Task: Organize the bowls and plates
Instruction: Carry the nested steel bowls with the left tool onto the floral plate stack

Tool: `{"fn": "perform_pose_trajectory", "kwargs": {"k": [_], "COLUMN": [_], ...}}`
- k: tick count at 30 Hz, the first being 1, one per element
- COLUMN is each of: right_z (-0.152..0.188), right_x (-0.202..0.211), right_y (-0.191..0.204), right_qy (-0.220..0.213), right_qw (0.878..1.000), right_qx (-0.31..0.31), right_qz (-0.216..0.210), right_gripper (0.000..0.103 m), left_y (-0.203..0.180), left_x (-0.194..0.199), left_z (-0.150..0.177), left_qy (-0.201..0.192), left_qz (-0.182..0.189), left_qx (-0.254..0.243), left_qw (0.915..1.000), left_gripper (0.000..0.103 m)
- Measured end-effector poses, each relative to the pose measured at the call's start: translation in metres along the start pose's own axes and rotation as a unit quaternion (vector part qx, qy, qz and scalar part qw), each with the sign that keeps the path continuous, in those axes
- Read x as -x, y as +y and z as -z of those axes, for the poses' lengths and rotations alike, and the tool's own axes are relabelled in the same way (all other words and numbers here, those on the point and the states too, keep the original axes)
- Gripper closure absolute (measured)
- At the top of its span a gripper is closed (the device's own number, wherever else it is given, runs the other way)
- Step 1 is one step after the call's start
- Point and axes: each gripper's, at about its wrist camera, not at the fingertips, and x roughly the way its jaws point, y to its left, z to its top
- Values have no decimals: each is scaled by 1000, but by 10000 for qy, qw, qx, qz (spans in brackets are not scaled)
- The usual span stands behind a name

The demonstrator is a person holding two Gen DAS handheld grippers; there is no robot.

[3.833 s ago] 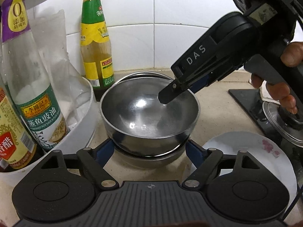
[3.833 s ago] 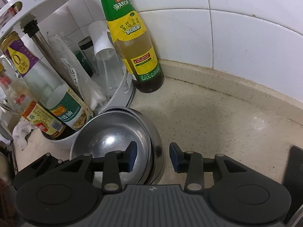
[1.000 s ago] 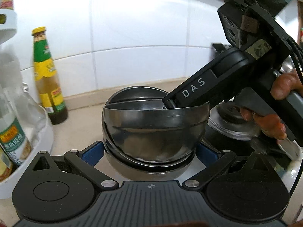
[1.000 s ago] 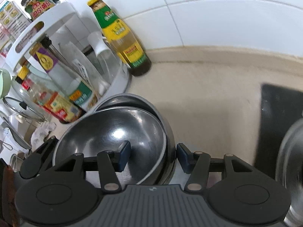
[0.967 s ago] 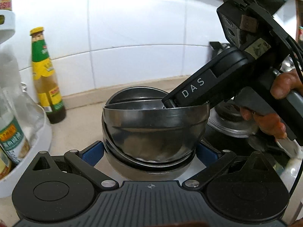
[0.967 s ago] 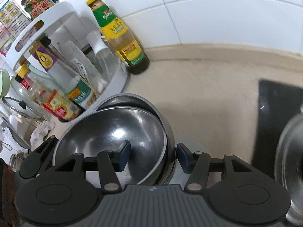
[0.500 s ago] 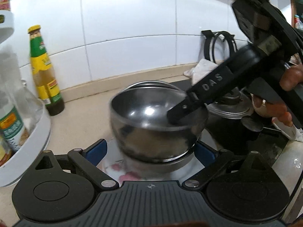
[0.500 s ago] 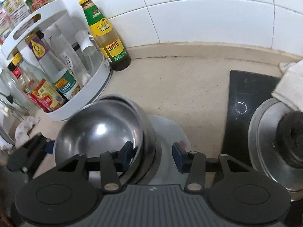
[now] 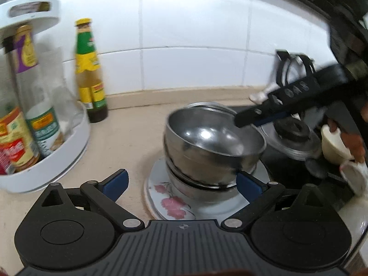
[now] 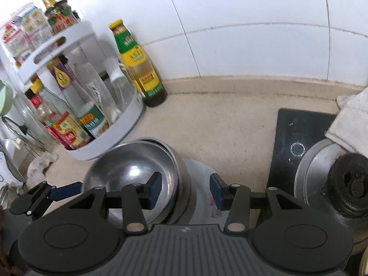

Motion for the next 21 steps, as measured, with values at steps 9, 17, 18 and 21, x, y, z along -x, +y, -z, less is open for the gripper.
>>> {"fn": "perform_pose_trajectory", "kwargs": {"k": [9, 17, 18, 21], "right_z": [23, 50, 54, 62], "right_x": [40, 55, 56, 59], "right_y": [36, 97, 103, 118], "right_qy": [-440, -653, -691, -765], "right_qw": [9990, 9978, 9975, 9971], "right_qx": [32, 128, 116, -6], "right_qz": [-60, -36, -12, -47], "right_gripper": [59, 56, 56, 56], "left_y": [20, 53, 56, 60], "left_x": [40, 60, 63, 72], "left_z": [-7, -10, -9, -6], "left_qy": [-384, -363, -351, -397], "left_qz": [-165, -650, -704, -847], "left_qx": [333, 801, 837, 782], "left_qw": [9986, 9940, 9934, 9925], "left_gripper": [0, 0, 0, 0]}}
